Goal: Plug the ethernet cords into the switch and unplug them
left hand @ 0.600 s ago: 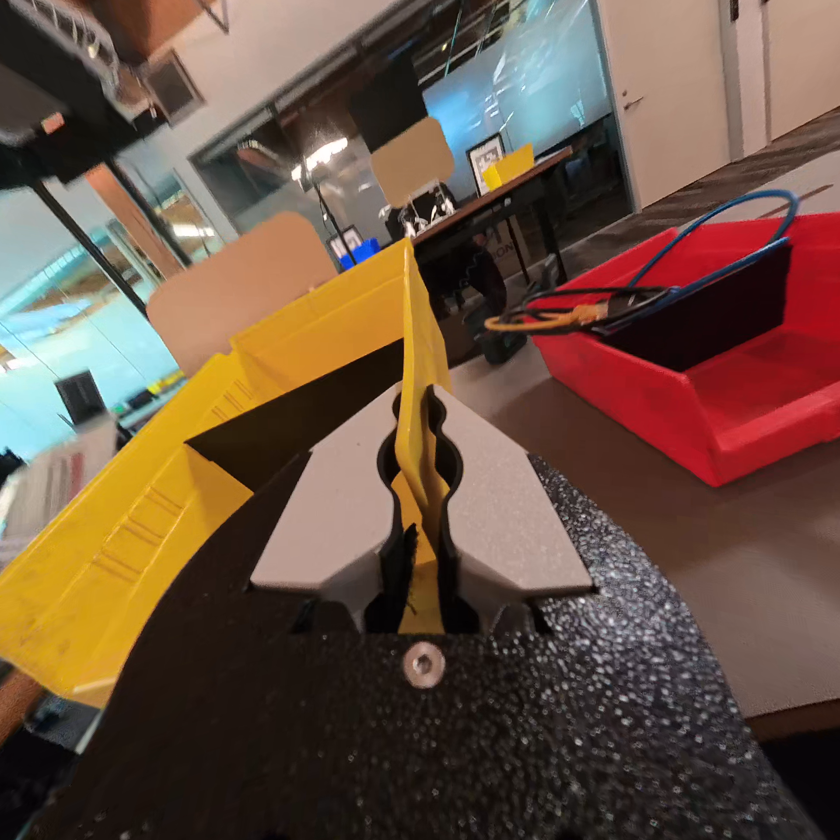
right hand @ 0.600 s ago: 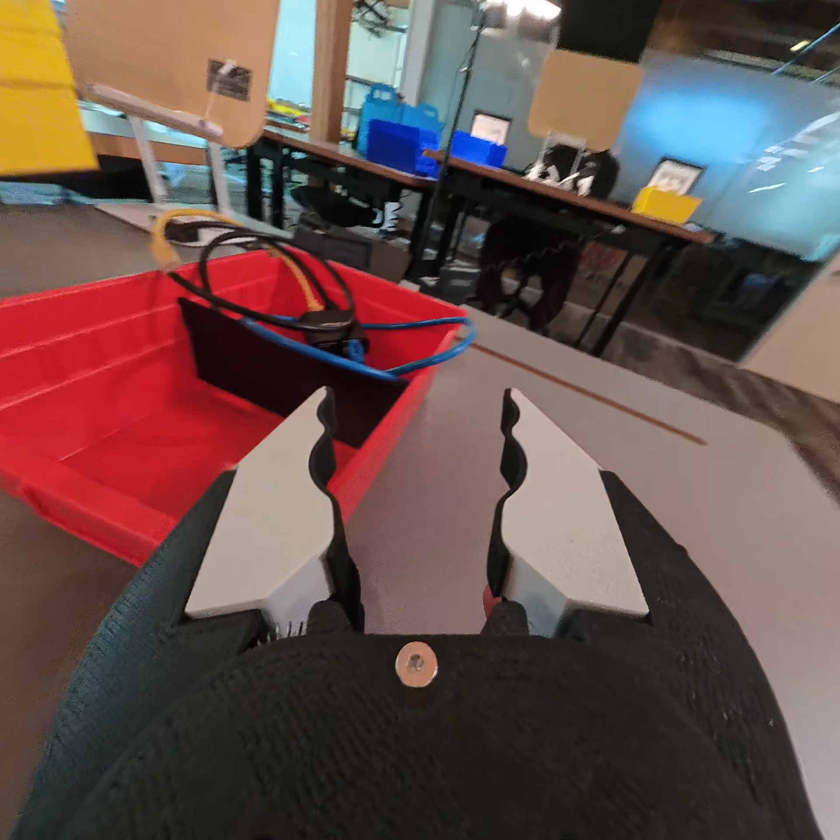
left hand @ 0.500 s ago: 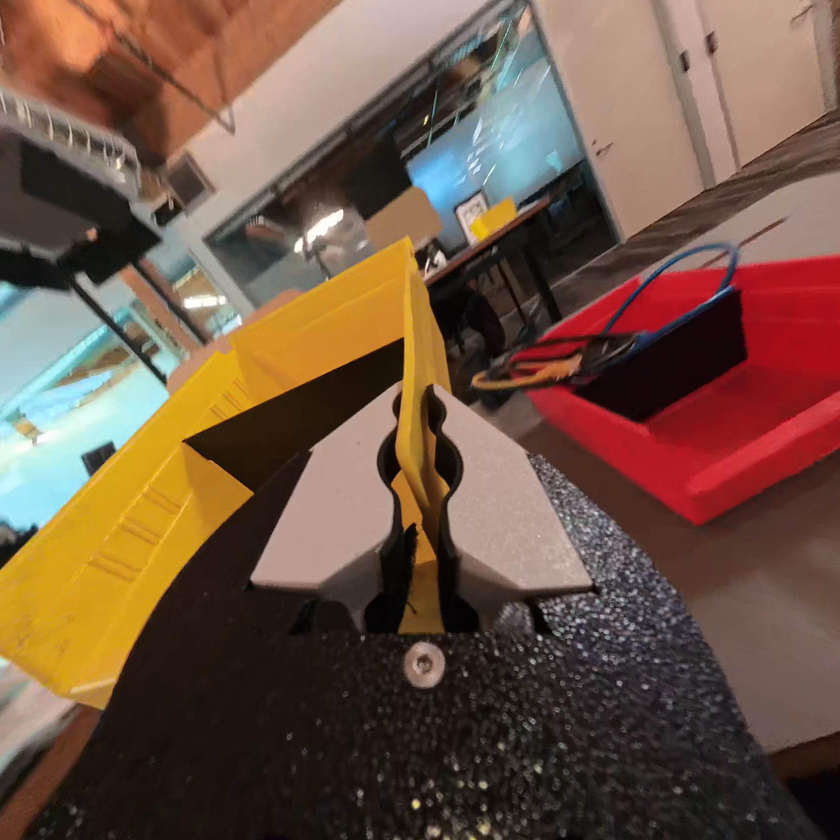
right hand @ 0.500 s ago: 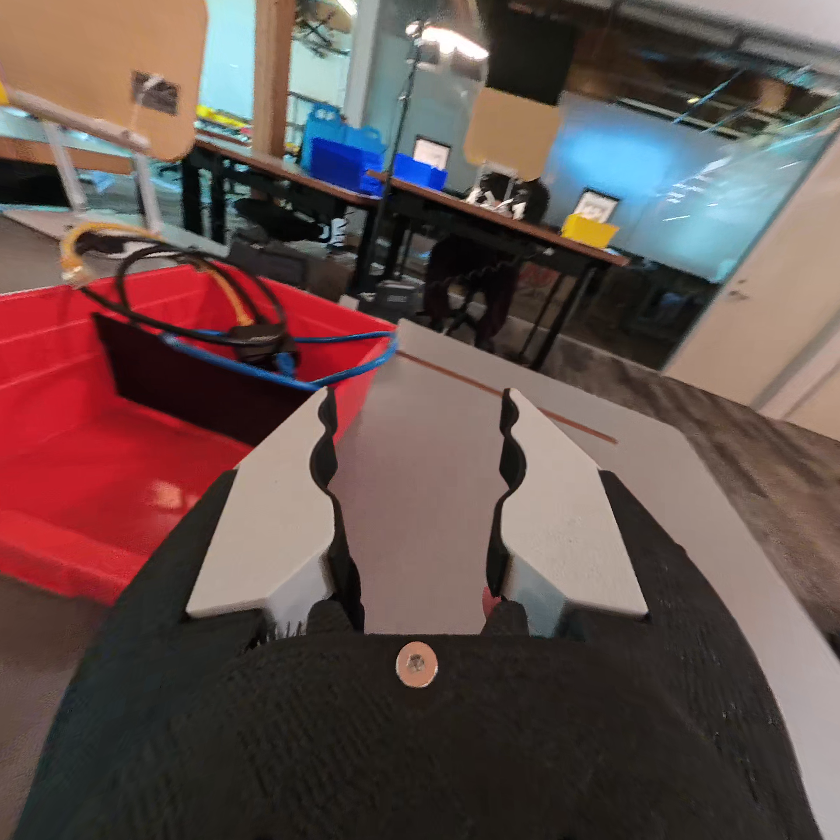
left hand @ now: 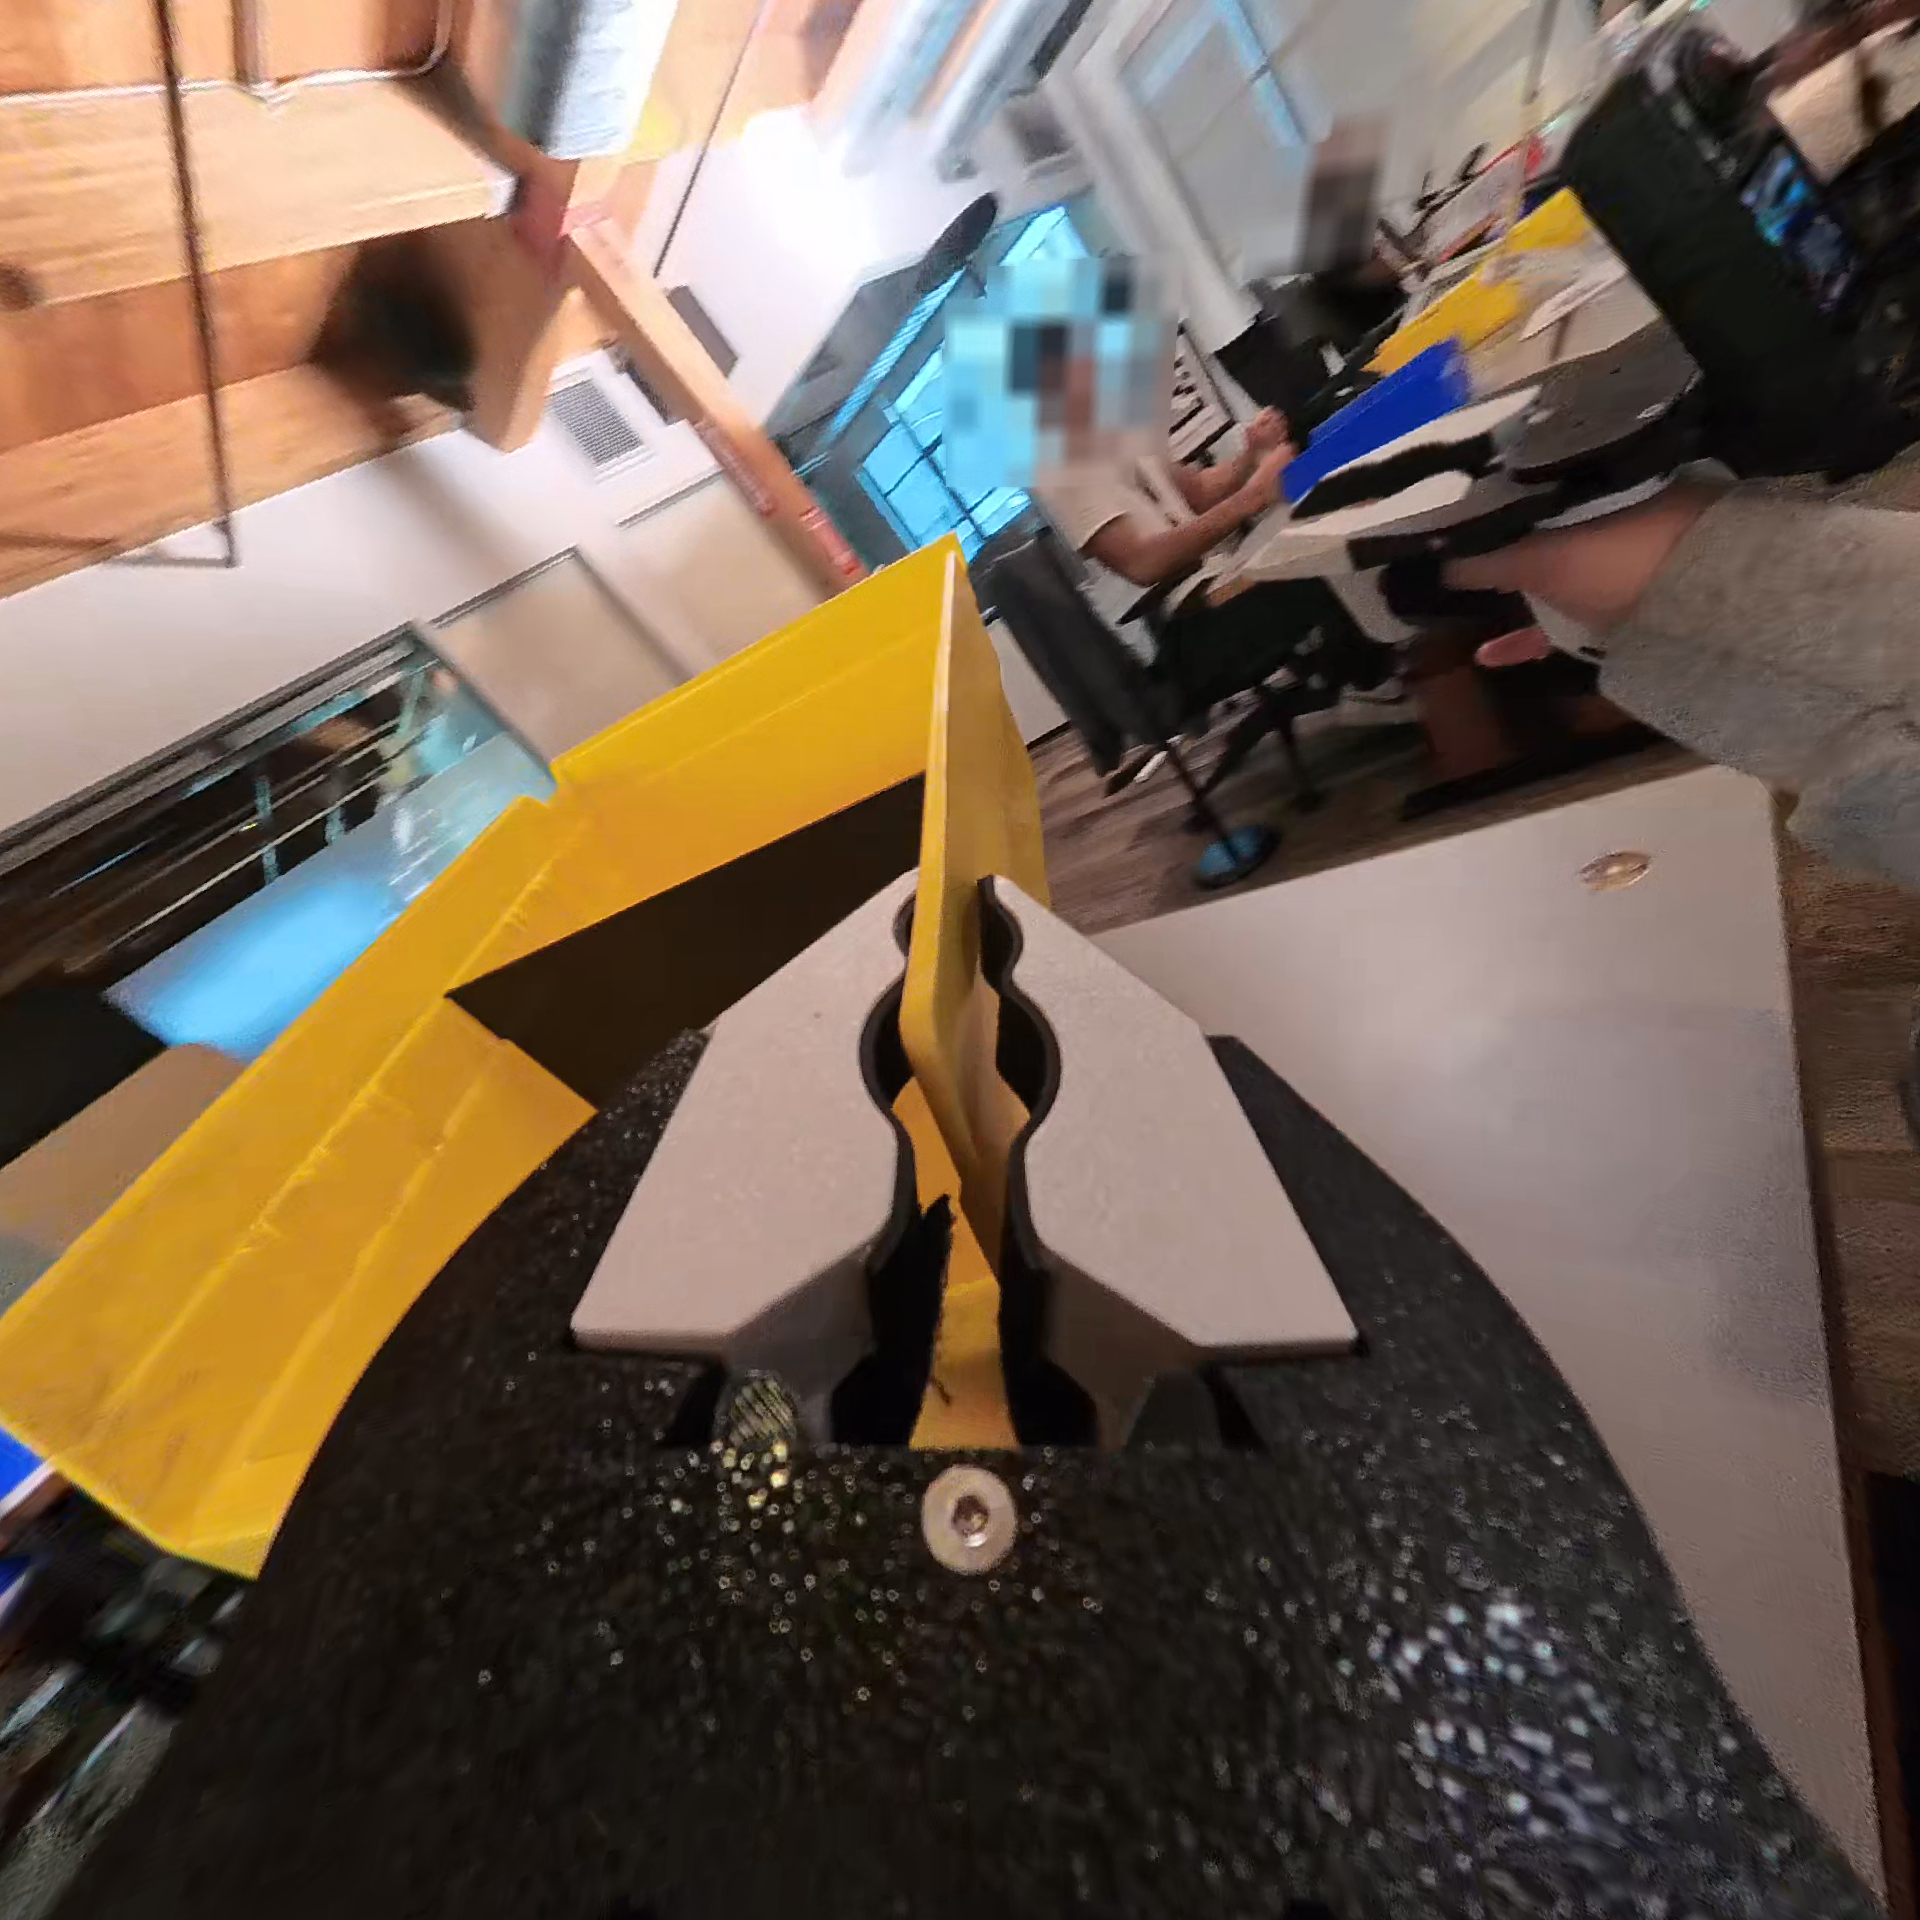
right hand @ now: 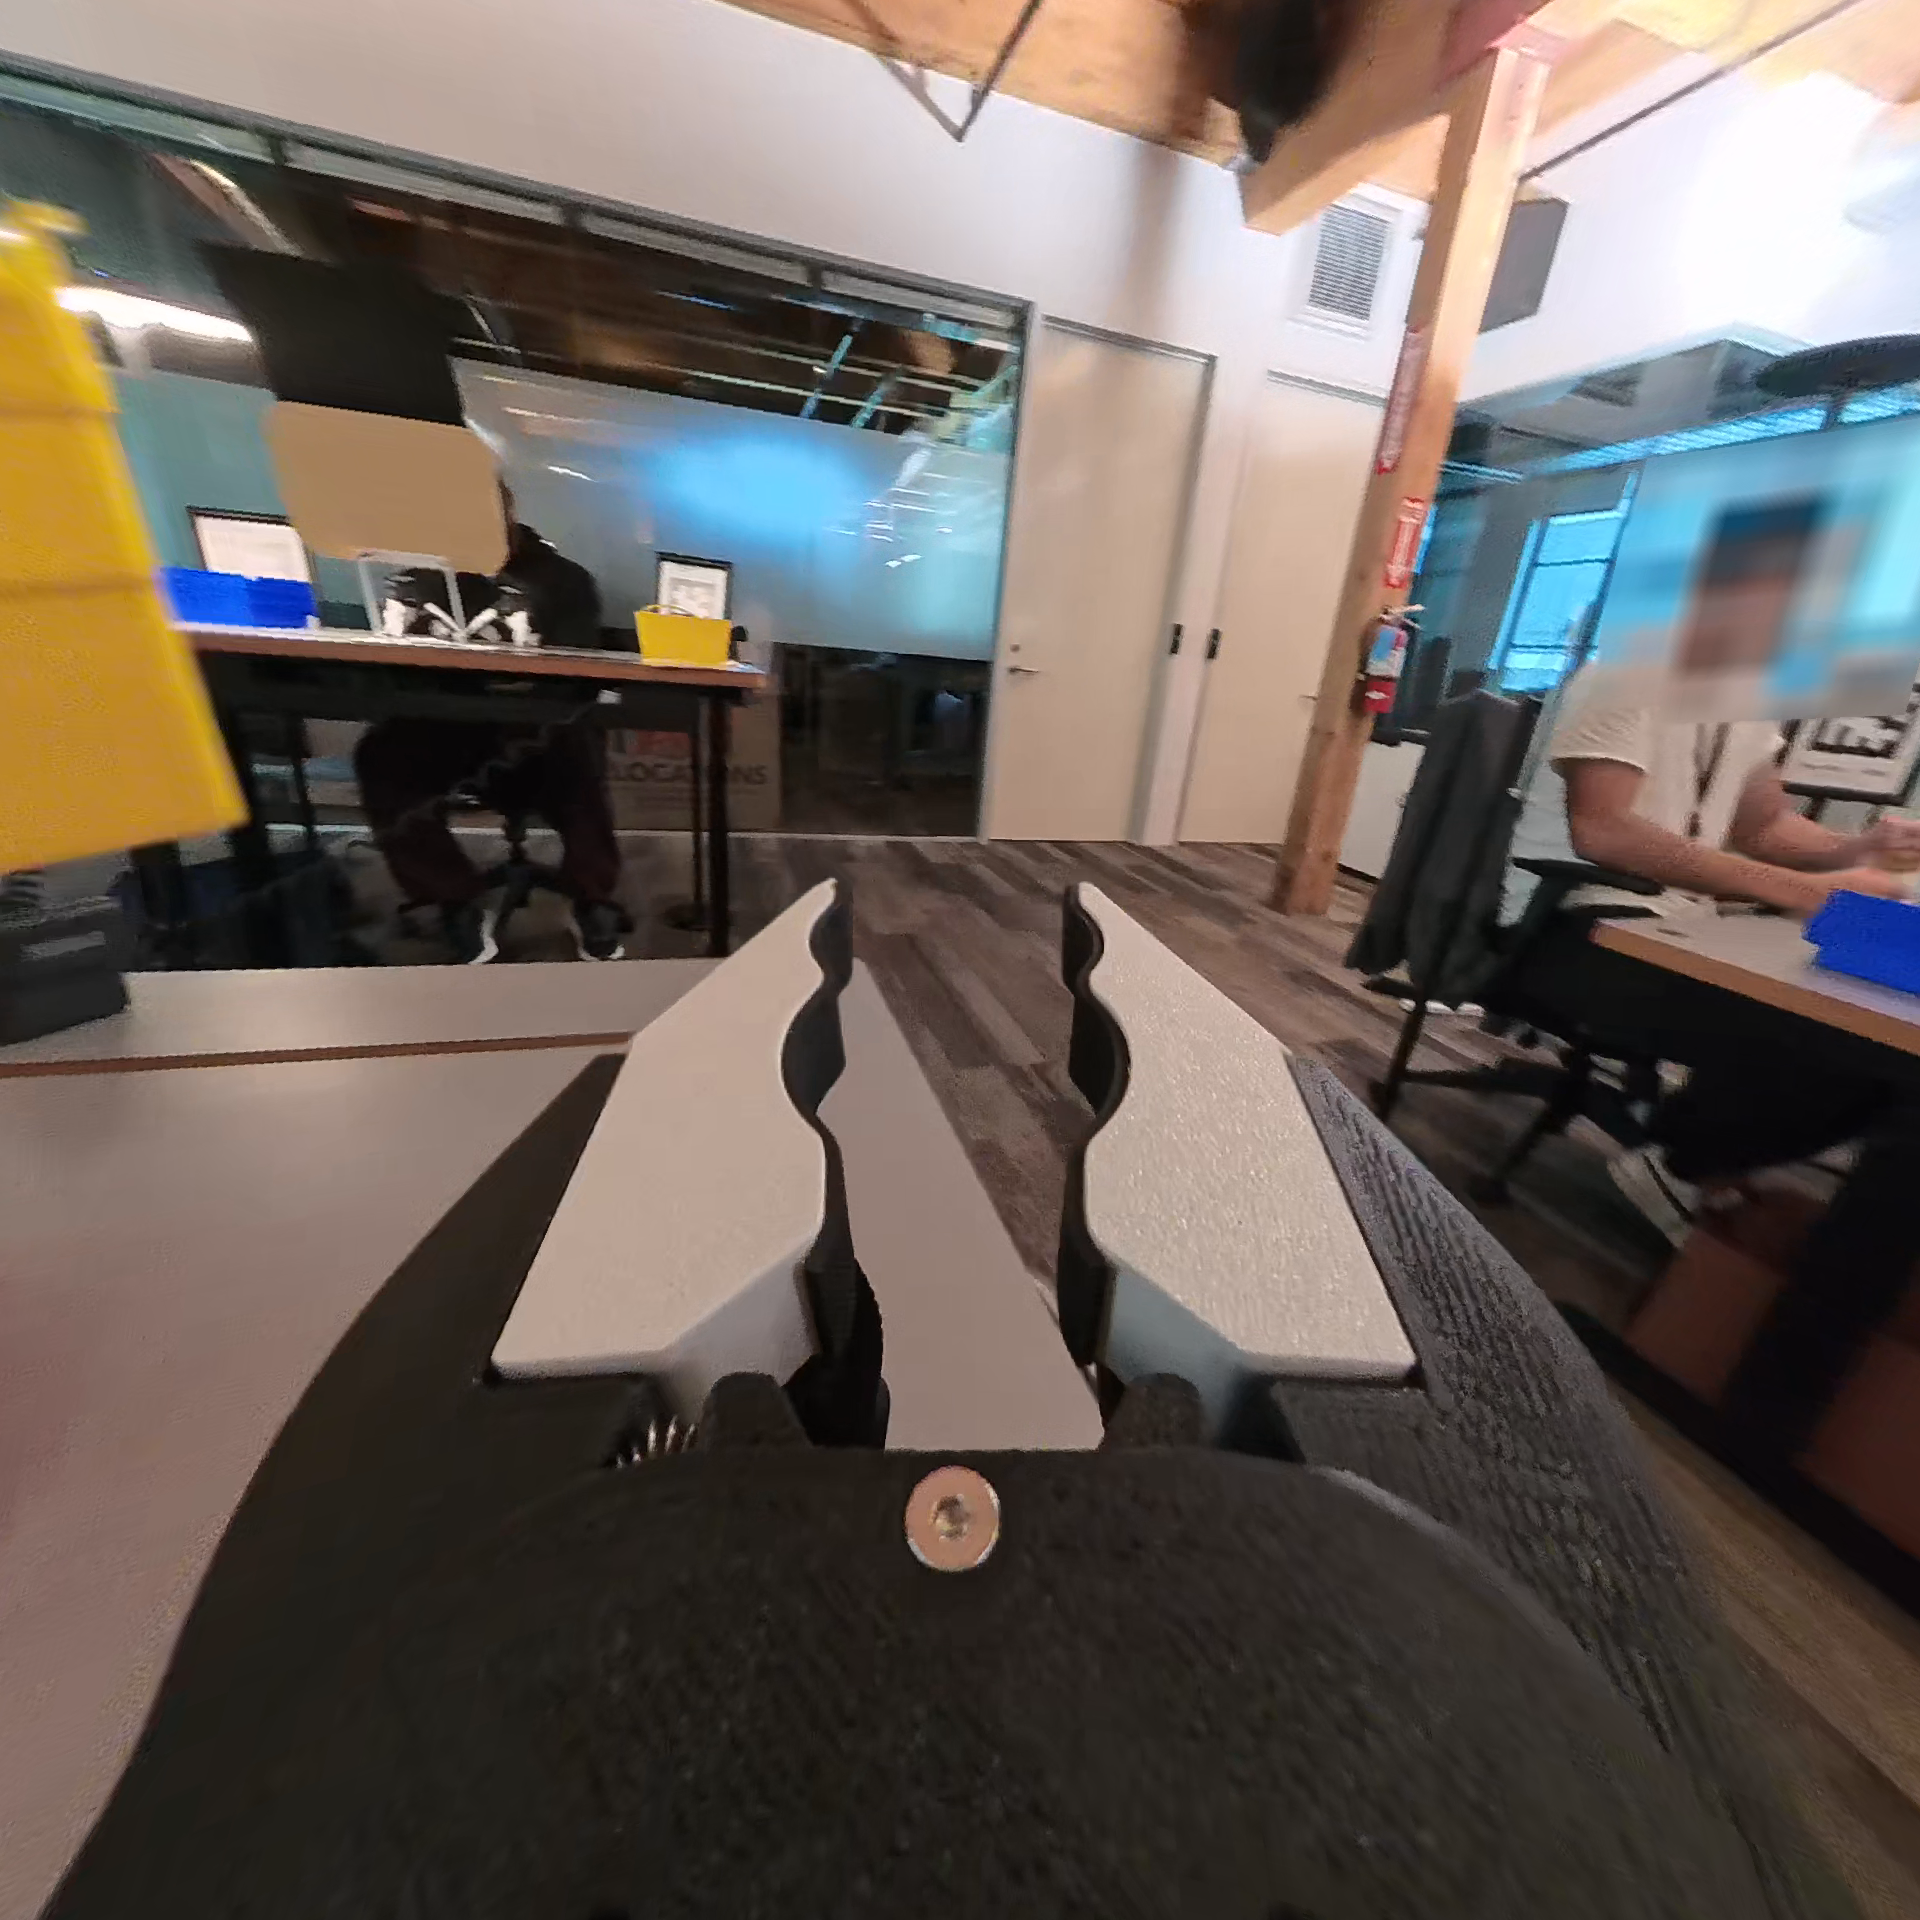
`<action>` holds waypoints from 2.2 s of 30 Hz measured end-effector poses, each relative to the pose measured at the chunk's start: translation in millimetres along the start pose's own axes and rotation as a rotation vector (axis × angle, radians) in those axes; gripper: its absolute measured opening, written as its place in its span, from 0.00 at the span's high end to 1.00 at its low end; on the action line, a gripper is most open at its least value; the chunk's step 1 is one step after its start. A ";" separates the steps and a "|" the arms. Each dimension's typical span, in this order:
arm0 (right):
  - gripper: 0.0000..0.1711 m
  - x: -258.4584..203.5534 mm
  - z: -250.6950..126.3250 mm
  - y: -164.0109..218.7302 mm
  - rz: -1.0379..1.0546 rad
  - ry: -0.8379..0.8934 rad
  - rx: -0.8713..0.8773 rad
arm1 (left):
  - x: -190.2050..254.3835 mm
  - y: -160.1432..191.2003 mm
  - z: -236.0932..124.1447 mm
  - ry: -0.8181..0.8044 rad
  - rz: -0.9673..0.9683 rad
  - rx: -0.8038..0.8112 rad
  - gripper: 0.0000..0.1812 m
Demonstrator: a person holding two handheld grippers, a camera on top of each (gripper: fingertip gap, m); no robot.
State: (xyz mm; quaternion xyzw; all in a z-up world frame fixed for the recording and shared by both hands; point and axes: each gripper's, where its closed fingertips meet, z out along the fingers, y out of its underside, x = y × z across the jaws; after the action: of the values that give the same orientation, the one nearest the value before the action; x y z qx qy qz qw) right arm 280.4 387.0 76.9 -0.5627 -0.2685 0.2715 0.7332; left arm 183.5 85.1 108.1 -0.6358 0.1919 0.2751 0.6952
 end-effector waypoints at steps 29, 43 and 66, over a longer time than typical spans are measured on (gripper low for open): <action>0.77 -12.6 18.3 63.9 -0.065 -0.065 -0.186 | 176.6 154.8 188.5 0.146 -0.292 -0.333 0.98; 0.58 -55.0 18.8 71.8 0.157 -0.190 -0.352 | 86.2 70.0 109.9 -0.005 -0.177 -0.190 0.56; 0.23 -140.0 -46.9 183.2 -0.161 -0.441 -1.149 | -71.9 311.0 -157.4 -0.504 -0.686 -1.112 0.46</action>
State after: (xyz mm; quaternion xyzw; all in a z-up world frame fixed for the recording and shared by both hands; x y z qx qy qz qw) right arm 196.4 297.3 -123.8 -0.7760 -0.5587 0.1371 0.2586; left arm -54.0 -68.1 -108.3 -0.8387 -0.3559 0.2367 0.3374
